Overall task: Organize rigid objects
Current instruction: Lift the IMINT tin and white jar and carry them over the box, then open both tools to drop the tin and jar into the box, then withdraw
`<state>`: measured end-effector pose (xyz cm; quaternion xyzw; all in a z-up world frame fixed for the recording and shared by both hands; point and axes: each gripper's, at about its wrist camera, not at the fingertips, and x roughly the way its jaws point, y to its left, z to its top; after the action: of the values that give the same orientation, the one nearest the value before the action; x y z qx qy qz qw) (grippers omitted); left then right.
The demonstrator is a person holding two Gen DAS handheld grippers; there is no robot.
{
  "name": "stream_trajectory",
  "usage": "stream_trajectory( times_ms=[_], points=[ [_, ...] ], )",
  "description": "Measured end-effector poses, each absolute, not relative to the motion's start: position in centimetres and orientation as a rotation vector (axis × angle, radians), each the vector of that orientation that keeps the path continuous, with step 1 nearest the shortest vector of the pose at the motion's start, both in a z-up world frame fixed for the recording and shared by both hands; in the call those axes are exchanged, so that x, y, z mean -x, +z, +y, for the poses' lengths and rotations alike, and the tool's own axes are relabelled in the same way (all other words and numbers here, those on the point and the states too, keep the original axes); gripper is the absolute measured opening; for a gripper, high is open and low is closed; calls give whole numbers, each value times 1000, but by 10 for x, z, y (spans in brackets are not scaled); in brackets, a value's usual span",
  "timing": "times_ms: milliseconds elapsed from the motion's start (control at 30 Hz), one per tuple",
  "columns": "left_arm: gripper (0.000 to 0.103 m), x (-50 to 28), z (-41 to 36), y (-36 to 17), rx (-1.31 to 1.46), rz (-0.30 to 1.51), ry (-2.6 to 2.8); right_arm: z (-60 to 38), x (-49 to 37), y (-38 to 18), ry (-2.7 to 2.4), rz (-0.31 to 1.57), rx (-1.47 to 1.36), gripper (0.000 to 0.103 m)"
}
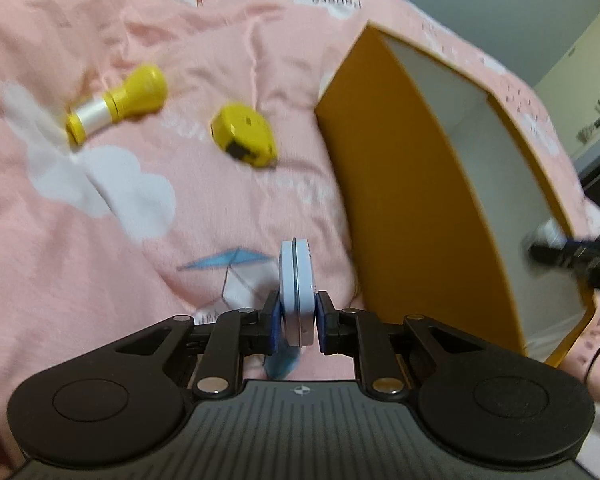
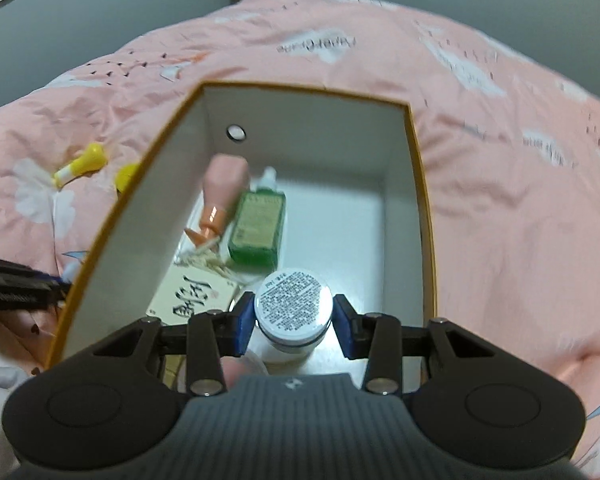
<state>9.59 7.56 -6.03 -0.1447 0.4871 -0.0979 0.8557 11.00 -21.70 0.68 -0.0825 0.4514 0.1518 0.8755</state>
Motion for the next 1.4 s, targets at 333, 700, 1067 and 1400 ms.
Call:
stream_trajectory(
  times_ms=[333,700,1067,1400],
  points=[
    [19,-110,63,6,282,867,-289,-213,-147,-10,424,1005,310,41],
    [19,-146,14,29,176,813,-400,-188,-208,-32,450,1069,301,41],
    [19,-166,-14,19,113,863,-449,-190,-230,-58,432,1163,252,42],
    [19,-187,-45,6,72,934,-478,-201,-194,-19,428,956,197,56]
  ],
)
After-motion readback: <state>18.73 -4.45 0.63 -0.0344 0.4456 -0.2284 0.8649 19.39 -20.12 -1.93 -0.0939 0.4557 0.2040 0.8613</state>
